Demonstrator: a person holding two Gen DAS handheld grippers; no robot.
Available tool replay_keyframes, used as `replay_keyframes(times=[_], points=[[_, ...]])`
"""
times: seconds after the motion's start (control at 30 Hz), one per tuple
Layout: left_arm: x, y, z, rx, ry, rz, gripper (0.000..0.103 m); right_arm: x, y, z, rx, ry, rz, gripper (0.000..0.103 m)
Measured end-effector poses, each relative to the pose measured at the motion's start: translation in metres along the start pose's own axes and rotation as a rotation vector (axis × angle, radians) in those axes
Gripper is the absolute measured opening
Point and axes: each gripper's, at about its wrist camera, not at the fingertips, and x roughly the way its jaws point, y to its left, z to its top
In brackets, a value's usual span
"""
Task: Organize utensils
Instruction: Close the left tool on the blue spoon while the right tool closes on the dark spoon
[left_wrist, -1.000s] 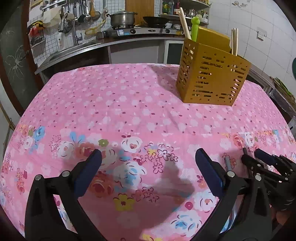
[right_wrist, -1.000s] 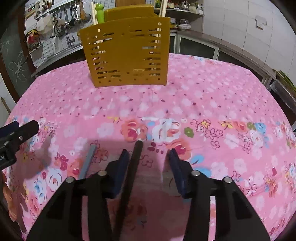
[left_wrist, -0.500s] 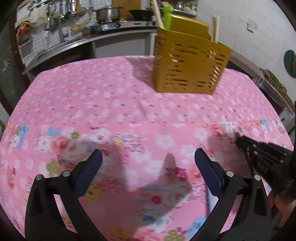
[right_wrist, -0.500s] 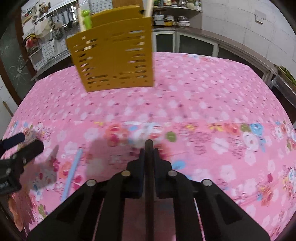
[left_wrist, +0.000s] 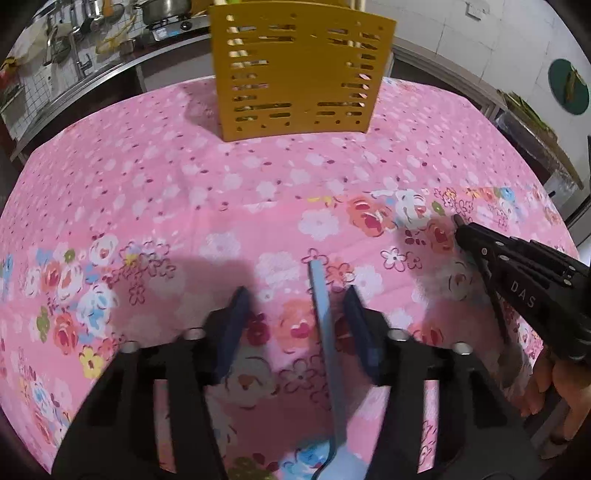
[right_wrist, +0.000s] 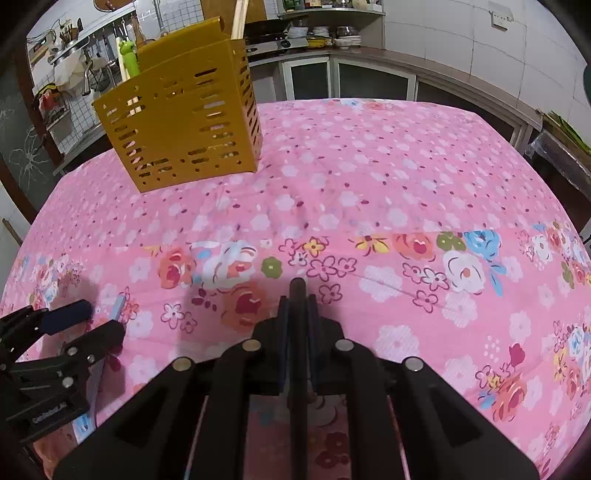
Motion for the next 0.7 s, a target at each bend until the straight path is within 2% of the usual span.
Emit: replay_keyframes(times=[0.07, 0.13, 0.2, 0.37, 0.7], points=[[0.002, -0.003, 0.004, 0.004, 0.003, 0.005, 0.029, 0.000, 0.002, 0.000, -0.009, 0.001, -0.007, 0.009], [0.004, -0.004, 0.008, 0.006, 0.012, 0.004, 0.013, 0.000, 0.003, 0.001, -0.014, 0.007, -0.013, 0.009], [0.007, -0.004, 0.012, 0.007, 0.021, 0.001, 0.008, 0.000, 0.003, 0.003, -0.012, 0.015, -0.014, 0.009], [0.011, -0.001, 0.022, -0.002, 0.037, -0.012, 0.007, 0.002, 0.004, 0.010, -0.016, 0.043, -0.019, 0.009], [0.008, 0.017, 0.032, -0.053, 0.014, -0.017, 0.006, 0.007, 0.003, 0.013, 0.004, 0.074, 0.007, 0.009]])
